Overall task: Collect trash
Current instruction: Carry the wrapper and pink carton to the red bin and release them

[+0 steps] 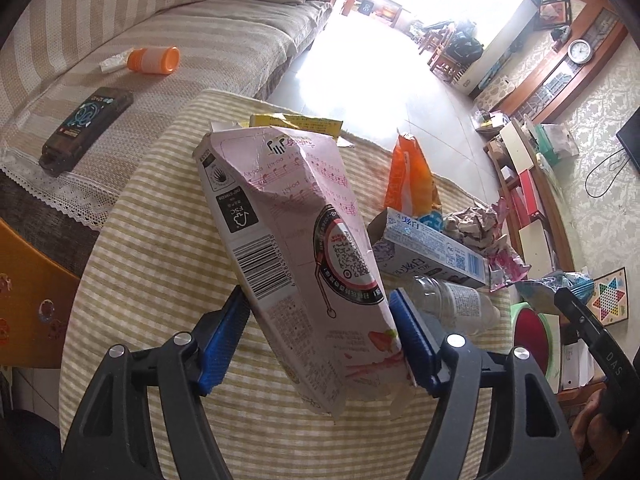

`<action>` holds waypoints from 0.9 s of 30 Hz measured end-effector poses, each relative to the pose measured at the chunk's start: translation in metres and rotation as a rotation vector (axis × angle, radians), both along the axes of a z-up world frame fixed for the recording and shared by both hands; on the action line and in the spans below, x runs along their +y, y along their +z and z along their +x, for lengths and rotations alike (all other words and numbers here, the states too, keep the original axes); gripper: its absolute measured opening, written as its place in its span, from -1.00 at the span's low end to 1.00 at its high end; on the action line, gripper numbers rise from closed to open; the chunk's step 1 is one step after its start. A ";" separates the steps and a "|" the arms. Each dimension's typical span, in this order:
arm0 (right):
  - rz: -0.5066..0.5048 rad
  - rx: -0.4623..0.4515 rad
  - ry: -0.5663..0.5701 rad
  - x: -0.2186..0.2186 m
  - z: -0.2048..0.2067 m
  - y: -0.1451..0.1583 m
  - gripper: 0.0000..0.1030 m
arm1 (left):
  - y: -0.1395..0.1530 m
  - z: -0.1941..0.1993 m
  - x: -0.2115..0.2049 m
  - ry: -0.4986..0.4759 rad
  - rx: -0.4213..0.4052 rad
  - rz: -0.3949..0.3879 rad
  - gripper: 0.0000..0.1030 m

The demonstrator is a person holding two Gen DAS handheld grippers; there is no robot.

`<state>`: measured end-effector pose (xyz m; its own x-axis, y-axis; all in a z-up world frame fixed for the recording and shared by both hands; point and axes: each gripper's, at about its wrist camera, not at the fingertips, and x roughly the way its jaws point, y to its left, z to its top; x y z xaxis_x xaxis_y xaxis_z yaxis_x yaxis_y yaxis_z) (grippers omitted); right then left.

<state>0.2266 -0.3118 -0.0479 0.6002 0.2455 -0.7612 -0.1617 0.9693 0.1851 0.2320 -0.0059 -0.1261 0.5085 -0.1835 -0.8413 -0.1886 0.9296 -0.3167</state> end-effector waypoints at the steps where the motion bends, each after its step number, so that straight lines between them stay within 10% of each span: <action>1: 0.001 -0.009 0.003 0.000 -0.004 0.005 -0.53 | 0.005 -0.003 0.000 -0.006 -0.010 0.003 0.33; 27: 0.031 -0.130 -0.036 -0.032 -0.068 0.062 -0.53 | 0.097 -0.040 -0.077 -0.217 -0.218 0.105 0.33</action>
